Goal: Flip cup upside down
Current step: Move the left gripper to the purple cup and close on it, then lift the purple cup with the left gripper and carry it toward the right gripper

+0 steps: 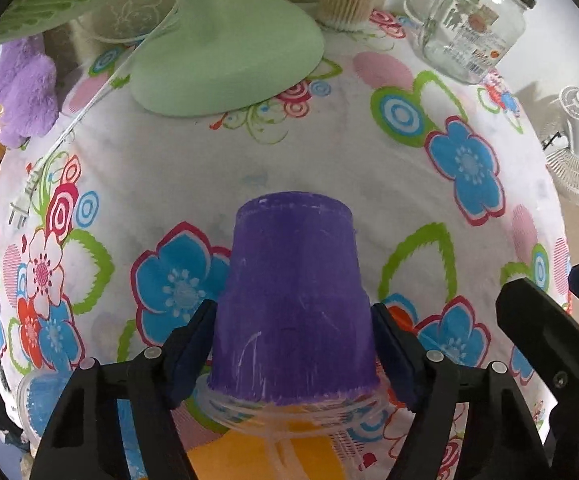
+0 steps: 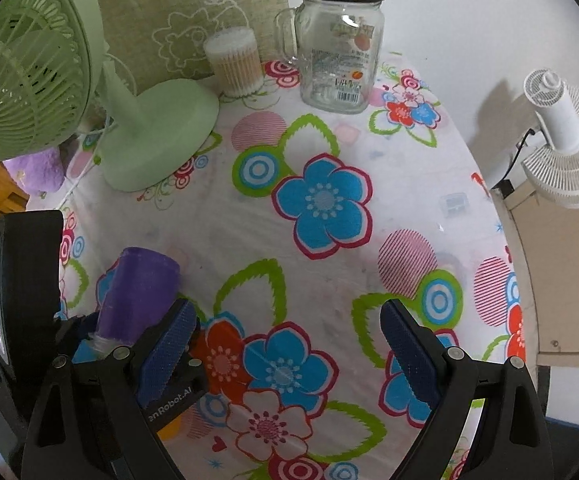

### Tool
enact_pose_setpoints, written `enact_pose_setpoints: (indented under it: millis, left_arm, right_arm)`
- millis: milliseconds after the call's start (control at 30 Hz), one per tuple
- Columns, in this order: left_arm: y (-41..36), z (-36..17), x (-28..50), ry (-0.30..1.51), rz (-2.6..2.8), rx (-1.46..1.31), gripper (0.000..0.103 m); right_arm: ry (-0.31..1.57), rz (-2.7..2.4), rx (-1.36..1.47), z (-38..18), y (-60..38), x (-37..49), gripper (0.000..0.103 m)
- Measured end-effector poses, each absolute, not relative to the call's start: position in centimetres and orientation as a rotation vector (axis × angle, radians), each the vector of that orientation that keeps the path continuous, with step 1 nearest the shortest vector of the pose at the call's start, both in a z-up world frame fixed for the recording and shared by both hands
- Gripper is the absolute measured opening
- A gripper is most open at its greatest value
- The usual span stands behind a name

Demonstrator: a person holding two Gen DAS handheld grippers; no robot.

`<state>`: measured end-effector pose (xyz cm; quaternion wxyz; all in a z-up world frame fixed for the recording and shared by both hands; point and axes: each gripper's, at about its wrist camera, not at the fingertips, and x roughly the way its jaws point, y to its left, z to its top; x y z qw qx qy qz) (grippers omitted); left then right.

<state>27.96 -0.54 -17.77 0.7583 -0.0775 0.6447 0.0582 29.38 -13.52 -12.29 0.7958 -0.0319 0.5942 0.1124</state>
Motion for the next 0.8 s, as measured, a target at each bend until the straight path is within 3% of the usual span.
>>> enact_pose_setpoints:
  millis: [800]
  left_arm:
    - [-1.9,-6.6,22.1,1.207,0.174,-0.150,0.077]
  right_arm:
    - [1.158,0.307,-0.017,-3.9,-15.5,24.8,0.095]
